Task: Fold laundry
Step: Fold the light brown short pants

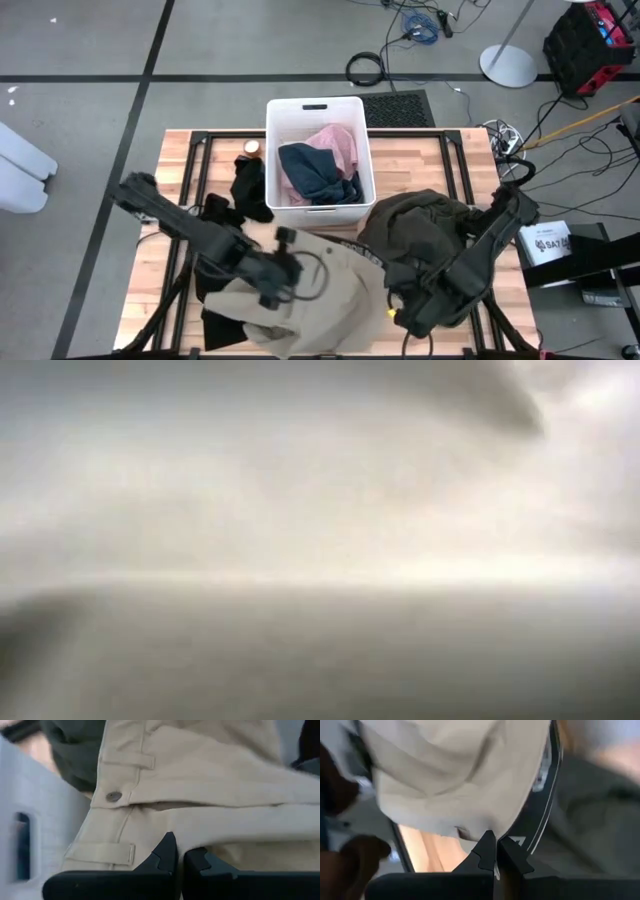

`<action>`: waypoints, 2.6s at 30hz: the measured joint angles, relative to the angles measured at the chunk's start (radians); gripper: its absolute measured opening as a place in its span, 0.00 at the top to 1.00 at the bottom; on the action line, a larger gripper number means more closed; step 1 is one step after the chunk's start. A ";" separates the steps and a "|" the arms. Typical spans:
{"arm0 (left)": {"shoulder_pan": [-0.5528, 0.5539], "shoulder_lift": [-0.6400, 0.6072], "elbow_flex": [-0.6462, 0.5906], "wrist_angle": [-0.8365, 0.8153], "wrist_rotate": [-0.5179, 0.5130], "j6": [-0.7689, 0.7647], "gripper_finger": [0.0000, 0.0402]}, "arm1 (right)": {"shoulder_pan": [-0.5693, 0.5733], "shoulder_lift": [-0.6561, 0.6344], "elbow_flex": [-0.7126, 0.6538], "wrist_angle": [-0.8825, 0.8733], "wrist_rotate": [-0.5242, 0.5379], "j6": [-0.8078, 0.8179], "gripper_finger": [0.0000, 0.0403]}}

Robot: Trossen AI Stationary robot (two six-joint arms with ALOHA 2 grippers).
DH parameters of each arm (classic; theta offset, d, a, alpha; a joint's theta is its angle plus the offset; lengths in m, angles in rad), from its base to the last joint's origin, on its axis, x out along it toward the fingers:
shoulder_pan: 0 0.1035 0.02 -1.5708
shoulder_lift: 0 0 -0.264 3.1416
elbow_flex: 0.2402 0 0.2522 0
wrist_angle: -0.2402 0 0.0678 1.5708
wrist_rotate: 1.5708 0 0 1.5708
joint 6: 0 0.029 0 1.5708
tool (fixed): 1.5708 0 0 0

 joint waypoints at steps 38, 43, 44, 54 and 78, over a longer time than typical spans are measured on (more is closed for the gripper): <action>0.178 -0.093 -0.123 -0.043 0.263 -0.181 0.49 | 0.089 0.000 -0.361 0.261 -0.278 0.210 1.00; 0.278 -0.208 -0.364 0.213 0.408 -0.419 0.49 | 0.089 0.000 -0.361 0.265 -0.278 0.185 1.00; 0.290 -0.219 -0.409 0.265 0.441 -0.490 0.49 | 0.089 0.000 -0.361 0.265 -0.278 0.179 1.00; 0.310 -0.217 -0.646 0.471 0.241 -0.686 0.49 | 0.089 0.000 -0.361 0.267 -0.277 0.161 1.00; 0.201 -0.019 -0.688 0.707 0.029 -0.625 0.49 | 0.089 0.000 -0.361 0.289 -0.277 0.157 1.00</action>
